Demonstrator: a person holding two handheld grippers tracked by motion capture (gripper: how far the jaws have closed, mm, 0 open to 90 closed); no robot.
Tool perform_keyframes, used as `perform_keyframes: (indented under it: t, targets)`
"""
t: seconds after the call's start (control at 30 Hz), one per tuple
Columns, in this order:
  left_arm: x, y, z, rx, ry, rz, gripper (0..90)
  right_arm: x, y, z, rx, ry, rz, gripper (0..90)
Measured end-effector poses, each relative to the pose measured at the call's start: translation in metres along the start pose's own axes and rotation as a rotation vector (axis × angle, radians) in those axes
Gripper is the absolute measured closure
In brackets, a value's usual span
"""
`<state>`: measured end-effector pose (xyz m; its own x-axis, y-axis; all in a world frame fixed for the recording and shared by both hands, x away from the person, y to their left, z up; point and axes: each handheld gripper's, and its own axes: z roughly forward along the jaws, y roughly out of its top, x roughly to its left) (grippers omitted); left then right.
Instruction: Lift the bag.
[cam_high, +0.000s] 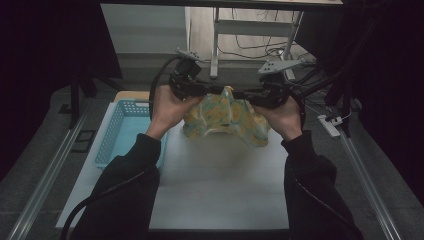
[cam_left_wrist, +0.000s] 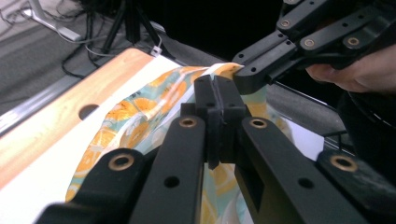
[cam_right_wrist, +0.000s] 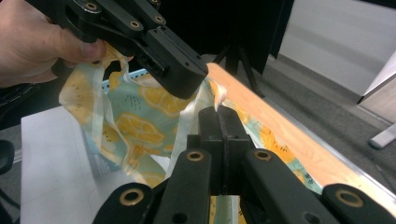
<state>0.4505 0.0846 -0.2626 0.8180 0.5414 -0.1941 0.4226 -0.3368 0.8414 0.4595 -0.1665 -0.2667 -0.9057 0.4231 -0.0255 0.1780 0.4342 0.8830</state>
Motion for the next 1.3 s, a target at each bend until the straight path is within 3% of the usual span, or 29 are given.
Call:
perform_keyframes:
  t: [0.47,0.67,1.1,1.23,1.3]
  targets:
    - [-0.002,0.033,-0.014,-0.05,0.043,0.023,90.0,-0.003,0.031,-0.019,-0.037,-0.045,-0.017,90.0]
    - [0.006,0.029,-0.006,-0.044,0.068,0.024,89.9,-0.003,0.03,-0.012,-0.013,-0.075,-0.026,90.0]
    - [0.011,0.025,0.006,-0.024,0.097,0.058,88.0,-0.011,0.021,-0.001,0.002,-0.083,-0.004,89.1]
    - [0.014,0.023,0.008,-0.029,0.125,0.07,74.5,-0.012,0.018,0.002,0.004,-0.093,0.006,80.8]
    - [0.016,0.02,0.009,-0.039,0.136,0.074,61.6,-0.014,0.015,0.003,-0.001,-0.094,0.017,74.8]
